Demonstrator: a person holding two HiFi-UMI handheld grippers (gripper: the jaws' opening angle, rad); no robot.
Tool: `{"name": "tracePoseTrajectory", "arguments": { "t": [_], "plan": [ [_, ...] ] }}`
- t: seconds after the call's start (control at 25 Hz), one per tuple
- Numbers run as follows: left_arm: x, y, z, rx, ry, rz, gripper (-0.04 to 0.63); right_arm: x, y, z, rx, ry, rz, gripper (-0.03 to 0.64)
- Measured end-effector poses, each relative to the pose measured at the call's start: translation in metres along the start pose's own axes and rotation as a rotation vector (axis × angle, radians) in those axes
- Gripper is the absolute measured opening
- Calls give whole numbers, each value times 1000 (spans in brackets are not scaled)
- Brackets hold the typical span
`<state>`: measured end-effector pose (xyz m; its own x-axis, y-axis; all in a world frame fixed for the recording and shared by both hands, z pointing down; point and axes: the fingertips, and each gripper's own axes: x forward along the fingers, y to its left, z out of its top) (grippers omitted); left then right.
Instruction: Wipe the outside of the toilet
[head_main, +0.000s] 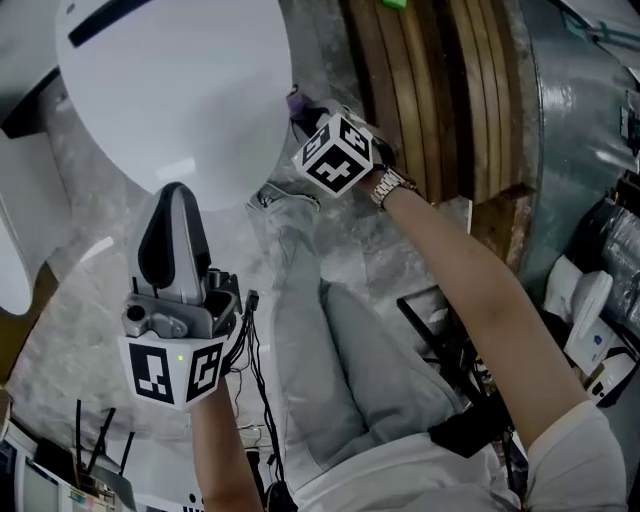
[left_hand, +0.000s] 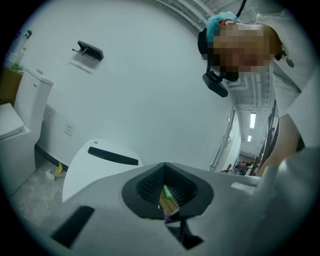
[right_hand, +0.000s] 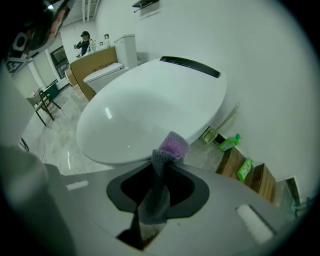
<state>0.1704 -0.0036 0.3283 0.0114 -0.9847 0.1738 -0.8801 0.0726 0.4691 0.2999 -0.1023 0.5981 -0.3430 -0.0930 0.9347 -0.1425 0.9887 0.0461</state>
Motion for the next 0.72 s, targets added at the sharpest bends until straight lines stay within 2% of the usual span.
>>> {"name": "tracePoseTrajectory", "arguments": {
  "t": [0.36,0.52,0.72],
  "plan": [
    [-81,4,11,103,24,26,3,-9,87,-23,111,-12,43,83],
    [-105,20,17,103,17,38,3,-7,119,-23,200,-11,55,83],
    [-127,44,22,80,13,-11,3,-7,147,-21,311,18,13,83]
  ]
}}
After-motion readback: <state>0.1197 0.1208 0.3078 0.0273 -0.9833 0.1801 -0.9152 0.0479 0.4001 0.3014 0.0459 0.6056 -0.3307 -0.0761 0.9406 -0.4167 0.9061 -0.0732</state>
